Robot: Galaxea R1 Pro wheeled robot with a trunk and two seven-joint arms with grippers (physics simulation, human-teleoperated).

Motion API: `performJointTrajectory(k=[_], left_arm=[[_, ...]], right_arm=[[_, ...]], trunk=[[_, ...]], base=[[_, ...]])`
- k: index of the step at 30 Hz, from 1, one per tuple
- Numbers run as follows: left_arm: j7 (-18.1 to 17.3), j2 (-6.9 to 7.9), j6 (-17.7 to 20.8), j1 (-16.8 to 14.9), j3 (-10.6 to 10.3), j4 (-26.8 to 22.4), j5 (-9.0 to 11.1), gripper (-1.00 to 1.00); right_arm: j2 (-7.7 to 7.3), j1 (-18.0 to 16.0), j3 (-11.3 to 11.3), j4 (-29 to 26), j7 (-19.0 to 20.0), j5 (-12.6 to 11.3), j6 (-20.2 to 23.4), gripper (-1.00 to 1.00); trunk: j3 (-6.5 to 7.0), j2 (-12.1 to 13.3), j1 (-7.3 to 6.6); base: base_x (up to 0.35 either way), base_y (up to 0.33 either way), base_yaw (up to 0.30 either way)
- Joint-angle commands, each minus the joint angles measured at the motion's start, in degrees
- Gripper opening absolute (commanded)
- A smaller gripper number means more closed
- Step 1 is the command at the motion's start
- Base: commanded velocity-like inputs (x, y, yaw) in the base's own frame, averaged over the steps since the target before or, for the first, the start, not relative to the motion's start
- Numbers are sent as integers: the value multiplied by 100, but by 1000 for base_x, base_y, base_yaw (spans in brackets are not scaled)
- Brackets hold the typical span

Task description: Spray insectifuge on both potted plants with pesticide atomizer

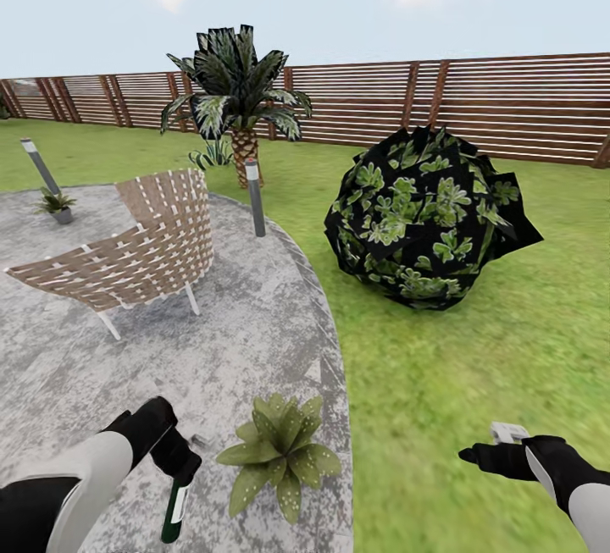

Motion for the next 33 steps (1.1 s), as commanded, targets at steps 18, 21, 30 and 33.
performJointTrajectory(k=[18,21,30,33], left_arm=[[-8,-64,-254,2,140,-13,604,-100],[-8,-64,-266,11,142,-2,626,-100],[-8,-41,-330,164,150,1,625,-100],[-8,-32,-343,176,151,1,625,-100]], right_arm=[[3,-1,-54,-33,40,58,27,100],[3,-2,-54,-14,40,52,27,100],[3,-2,-54,-2,40,33,27,100],[3,-1,-54,-2,40,32,27,100]], trunk=[[-5,-3,-2],[-5,-3,-2],[55,-3,-2],[82,-3,-2]], base=[[-250,-199,86],[-267,-206,1],[-265,-143,0],[-211,-19,0]])
